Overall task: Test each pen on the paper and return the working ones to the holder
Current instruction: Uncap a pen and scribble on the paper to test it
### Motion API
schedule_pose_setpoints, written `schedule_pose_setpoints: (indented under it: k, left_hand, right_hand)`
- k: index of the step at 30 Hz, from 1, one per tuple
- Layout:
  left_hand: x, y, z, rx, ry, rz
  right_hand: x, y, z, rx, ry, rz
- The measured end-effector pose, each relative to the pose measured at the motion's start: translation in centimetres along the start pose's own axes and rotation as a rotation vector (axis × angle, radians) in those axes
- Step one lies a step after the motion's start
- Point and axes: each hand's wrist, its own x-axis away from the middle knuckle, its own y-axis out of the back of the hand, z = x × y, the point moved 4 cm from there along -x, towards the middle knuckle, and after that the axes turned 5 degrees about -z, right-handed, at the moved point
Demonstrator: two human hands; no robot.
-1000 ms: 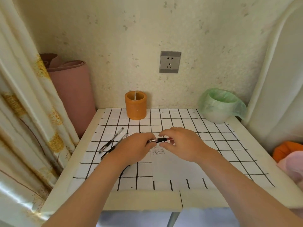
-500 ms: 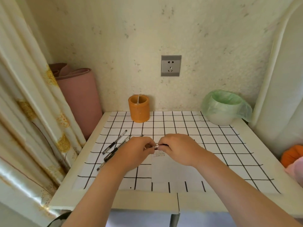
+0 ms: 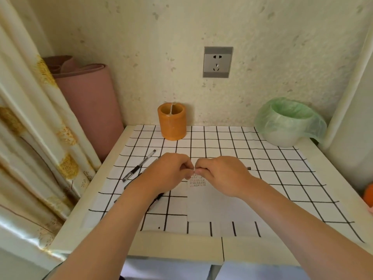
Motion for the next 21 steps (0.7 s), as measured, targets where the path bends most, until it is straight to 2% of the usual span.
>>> schedule_pose_setpoints:
  k: [5, 7, 10, 13, 15, 17, 21]
  left_hand:
    - [-0.1, -0.5, 0.7, -0.058, -0.038, -0.004]
    - [-0.2, -0.7, 1.1, -0.115, -0.034, -0.015]
    - [-0.4, -0.7, 1.8, -0.148, -0.023, -0.013]
    - [-0.6, -0.8, 2.3, -0.153, -0.049, 0.03]
    - [-0.6, -0.8, 2.6, -0.165, -0.087, 0.073]
    - [-0.5, -0.8, 2.9, -0.176, -0.118, 0.099]
    - [-0.1, -0.9, 3.5, -0.211, -0.161, 0.128]
  right_hand:
    - [0.2, -0.7, -1.0, -0.09, -0.127, 0.103]
    - [0.6, -0.8, -2.0, -0.224, -0.192, 0.13]
    - [0.8, -0.4, -3.4, -0.587, -0.343, 0.033]
    - [0.8, -0.4, -3.9, -1.121, -0.55, -0.114]
    - [0.9, -1.0, -3.7, -1.351, -0.628, -0.123]
    - [1.1, -2.0, -3.4, -1.382, -0.651, -0.079]
    - [1.3, -3.9, -2.5, -1.18, -0.638, -0.078]
